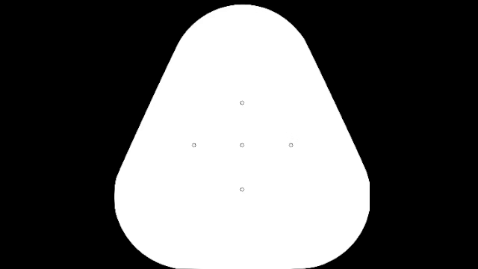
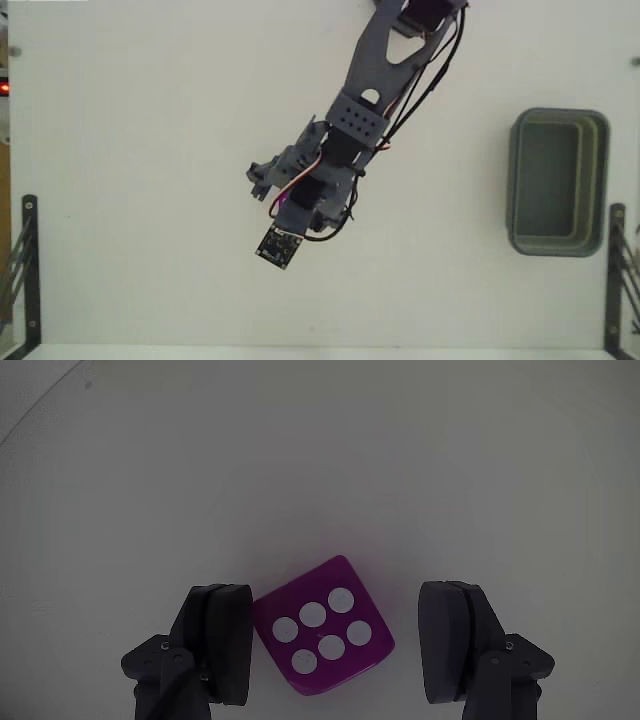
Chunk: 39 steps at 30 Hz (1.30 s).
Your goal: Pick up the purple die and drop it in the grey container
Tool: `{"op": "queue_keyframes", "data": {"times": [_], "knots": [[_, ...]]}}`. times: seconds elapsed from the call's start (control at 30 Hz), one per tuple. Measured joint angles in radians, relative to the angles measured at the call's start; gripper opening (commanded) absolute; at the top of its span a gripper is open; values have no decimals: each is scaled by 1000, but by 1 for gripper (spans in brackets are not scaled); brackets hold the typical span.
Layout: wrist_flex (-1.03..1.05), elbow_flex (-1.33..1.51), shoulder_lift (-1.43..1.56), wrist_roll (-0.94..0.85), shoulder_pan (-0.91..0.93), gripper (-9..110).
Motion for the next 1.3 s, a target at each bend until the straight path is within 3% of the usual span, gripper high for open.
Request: {"op": "queue_keyframes", "data": {"times": [1.3], "knots": [[0,0,0,0,0,101]]}}
